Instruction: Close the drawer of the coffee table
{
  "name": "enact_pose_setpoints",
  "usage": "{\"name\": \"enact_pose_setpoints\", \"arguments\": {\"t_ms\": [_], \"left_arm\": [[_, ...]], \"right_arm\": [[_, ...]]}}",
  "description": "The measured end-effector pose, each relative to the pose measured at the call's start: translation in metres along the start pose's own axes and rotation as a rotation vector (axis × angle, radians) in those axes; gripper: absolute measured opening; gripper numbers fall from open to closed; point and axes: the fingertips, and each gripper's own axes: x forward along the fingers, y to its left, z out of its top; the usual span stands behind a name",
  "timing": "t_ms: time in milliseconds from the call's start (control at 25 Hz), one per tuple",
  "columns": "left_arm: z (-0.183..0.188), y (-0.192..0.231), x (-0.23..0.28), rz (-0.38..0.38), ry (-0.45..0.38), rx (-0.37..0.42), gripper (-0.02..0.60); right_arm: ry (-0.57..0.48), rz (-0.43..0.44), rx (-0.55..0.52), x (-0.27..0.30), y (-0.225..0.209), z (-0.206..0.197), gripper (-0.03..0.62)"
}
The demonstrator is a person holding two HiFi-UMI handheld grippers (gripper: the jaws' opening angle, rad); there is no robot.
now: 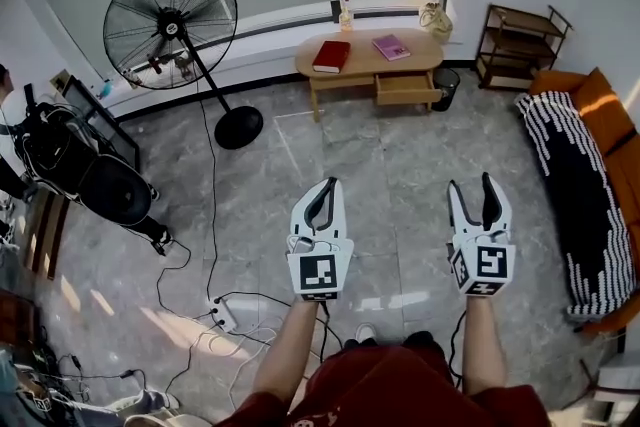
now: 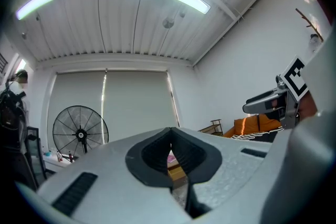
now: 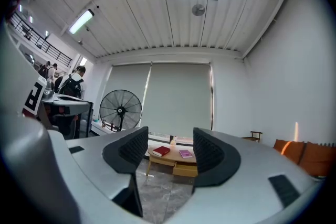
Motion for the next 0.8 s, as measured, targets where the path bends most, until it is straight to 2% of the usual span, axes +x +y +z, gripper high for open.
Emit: {"name": "enact_pose_setpoints", "arguments": {"t_ms": [400,800], "left_arm": [[-0.031,0.028,0.006,0.009,0.050,-0.004,0.008],[-0.058,0.051,0.070,0.027,0.073,-0.012,0.008]], "right_arm": [[0.036,0.012,0.006,0.024,0.020,-0.021,0.247],[0.050,0.041,0.020,0.099,0.012,-0.044,0.247]]}}
